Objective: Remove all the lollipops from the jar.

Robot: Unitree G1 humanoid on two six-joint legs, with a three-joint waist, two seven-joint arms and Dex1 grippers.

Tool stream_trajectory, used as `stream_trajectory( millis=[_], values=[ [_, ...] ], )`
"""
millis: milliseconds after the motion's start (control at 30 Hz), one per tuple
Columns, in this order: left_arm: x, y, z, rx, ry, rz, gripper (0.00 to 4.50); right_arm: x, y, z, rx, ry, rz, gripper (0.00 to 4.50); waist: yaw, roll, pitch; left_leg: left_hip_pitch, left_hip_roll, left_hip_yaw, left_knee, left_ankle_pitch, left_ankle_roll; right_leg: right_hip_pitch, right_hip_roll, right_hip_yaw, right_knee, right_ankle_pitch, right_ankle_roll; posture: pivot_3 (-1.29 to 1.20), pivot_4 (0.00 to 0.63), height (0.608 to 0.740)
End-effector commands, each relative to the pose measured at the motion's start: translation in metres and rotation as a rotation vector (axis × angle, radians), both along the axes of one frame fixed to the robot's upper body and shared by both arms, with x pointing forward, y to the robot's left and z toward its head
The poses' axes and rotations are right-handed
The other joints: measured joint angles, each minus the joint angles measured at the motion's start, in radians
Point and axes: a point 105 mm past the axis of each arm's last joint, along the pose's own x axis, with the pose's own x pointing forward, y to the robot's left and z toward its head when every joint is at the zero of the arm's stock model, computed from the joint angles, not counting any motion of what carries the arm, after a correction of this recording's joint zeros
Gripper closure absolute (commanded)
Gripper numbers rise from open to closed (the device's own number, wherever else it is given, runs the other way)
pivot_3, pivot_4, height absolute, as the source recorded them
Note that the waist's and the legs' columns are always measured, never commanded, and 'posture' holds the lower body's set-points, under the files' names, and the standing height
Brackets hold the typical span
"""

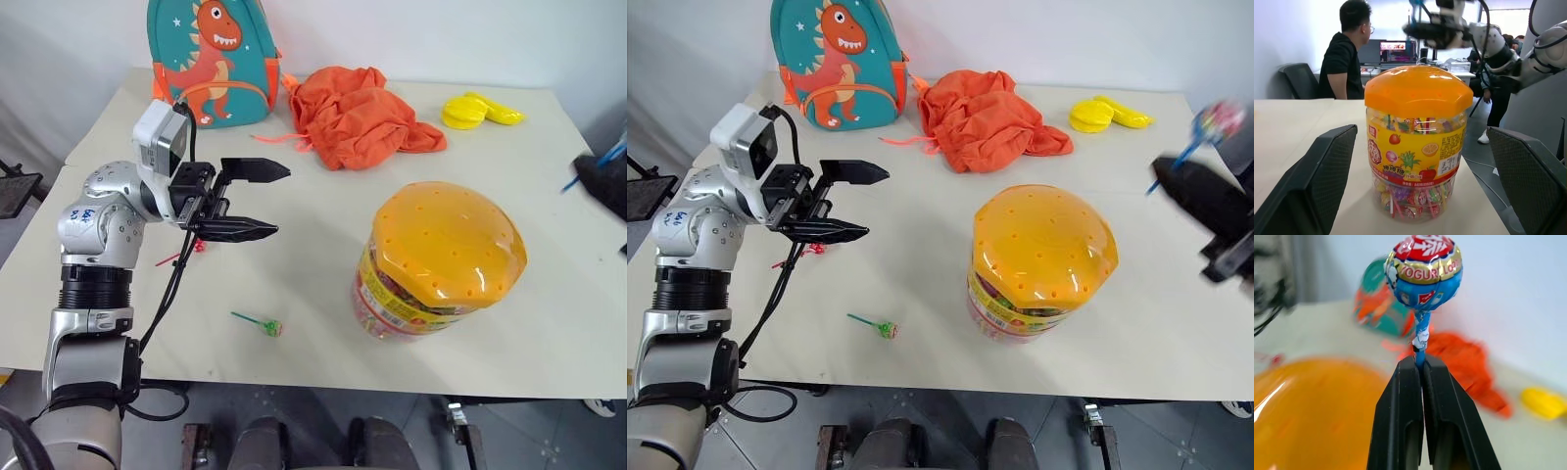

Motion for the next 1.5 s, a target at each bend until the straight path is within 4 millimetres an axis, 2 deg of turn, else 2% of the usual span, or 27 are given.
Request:
stream_trajectory(
  millis=[33,100,167,267,400,500,733,867,1000,1133,1467,1500],
  values=[
    [-0.008,0.003,0.008,-0.018,-0.044,-0.028,0.0,0.015,-0.044,0.002,0.051,-0.003,-0.261,4.45,0.002,0.0,0.0,0.0,0.0,0.0,0.0,0.0,0.0,0.0,0.0,0.0,0.0,0.0,0.0,0.0,0.15,0.74],
    [-0.008,0.004,0.007,-0.014,-0.043,-0.019,0.0,0.029,-0.065,-0.015,0.02,0.087,-0.401,4.45,0.001,0.0,0.0,0.0,0.0,0.0,0.0,0.0,0.0,0.0,0.0,0.0,0.0,0.0,0.0,0.0,0.15,0.74],
    [-0.007,0.005,0.006,-0.011,-0.04,-0.008,0.0,0.044,-0.089,-0.042,0.008,0.237,-0.541,4.45,-0.002,0.0,0.0,0.0,0.0,0.0,-0.001,0.0,0.0,0.0,0.0,0.0,0.0,0.0,0.0,0.0,0.15,0.74],
    [-0.008,0.004,0.004,-0.011,-0.037,-0.002,0.0,0.058,-0.114,-0.072,0.023,0.406,-0.685,4.45,-0.004,0.0,0.0,0.0,0.0,0.001,-0.002,0.0,0.0,-0.001,0.0,0.0,0.0,0.0,0.0,0.0,0.15,0.74],
    [-0.009,0.003,0.003,-0.019,-0.036,0.007,0.0,0.071,-0.124,-0.12,-0.077,0.691,-0.758,4.45,-0.009,0.001,-0.001,0.0,0.0,0.001,-0.003,0.0,0.0,-0.002,0.0,0.0,0.0,0.0,0.0,0.0,0.15,0.74],
    [-0.011,0.004,0.001,-0.022,-0.034,0.01,0.0,0.077,-0.131,-0.148,-0.125,0.836,-0.76,4.45,-0.008,0.001,-0.001,0.0,0.0,0.001,-0.003,0.0,0.0,-0.002,0.0,0.0,0.0,0.0,0.0,0.0,0.15,0.74],
    [-0.015,0.006,-0.002,-0.021,-0.027,0.022,0.0,0.087,-0.16,-0.176,-0.025,0.903,-0.883,4.45,-0.006,0.001,-0.001,-0.001,0.0,0.001,-0.003,0.0,0.0,-0.002,-0.001,0.0,-0.001,0.0,0.0,0.0,0.15,0.74],
    [-0.017,0.008,-0.001,-0.019,-0.031,0.03,0.0,0.089,-0.169,-0.182,0.017,0.911,-0.915,4.45,-0.006,0.001,-0.001,-0.001,0.0,0.001,-0.003,0.0,0.0,-0.002,-0.001,0.0,-0.001,0.0,0.0,0.0,0.15,0.74],
    [-0.018,0.008,0.005,-0.027,-0.045,0.035,0.0,0.09,-0.171,-0.184,0.033,0.917,-0.912,4.45,-0.008,0.001,-0.001,-0.001,0.0,0.001,-0.003,0.0,0.0,-0.002,-0.001,0.0,-0.001,0.0,0.0,0.0,0.15,0.74],
    [-0.02,0.008,0.009,-0.021,-0.057,0.039,0.0,0.089,-0.169,-0.188,0.02,0.924,-0.906,3.51,-0.009,0.001,-0.001,-0.001,0.0,0.001,-0.003,0.0,0.0,-0.002,-0.001,0.0,-0.001,0.0,0.0,0.0,0.15,0.74],
    [-0.023,0.007,0.02,0.001,-0.075,0.032,0.0,0.087,-0.158,-0.185,-0.001,0.898,-0.849,0.23,-0.009,0.002,-0.001,-0.001,0.0,0.001,-0.004,0.0,0.0,-0.002,-0.001,0.0,-0.001,0.0,0.0,0.0,0.15,0.74],
    [-0.023,0.006,0.021,0.004,-0.074,0.034,0.0,0.087,-0.156,-0.183,-0.004,0.885,-0.84,0.02,-0.01,0.002,-0.001,-0.001,0.0,0.001,-0.004,0.0,0.0,-0.002,-0.001,0.0,-0.001,0.0,0.0,0.0,0.15,0.74]
  ],
)
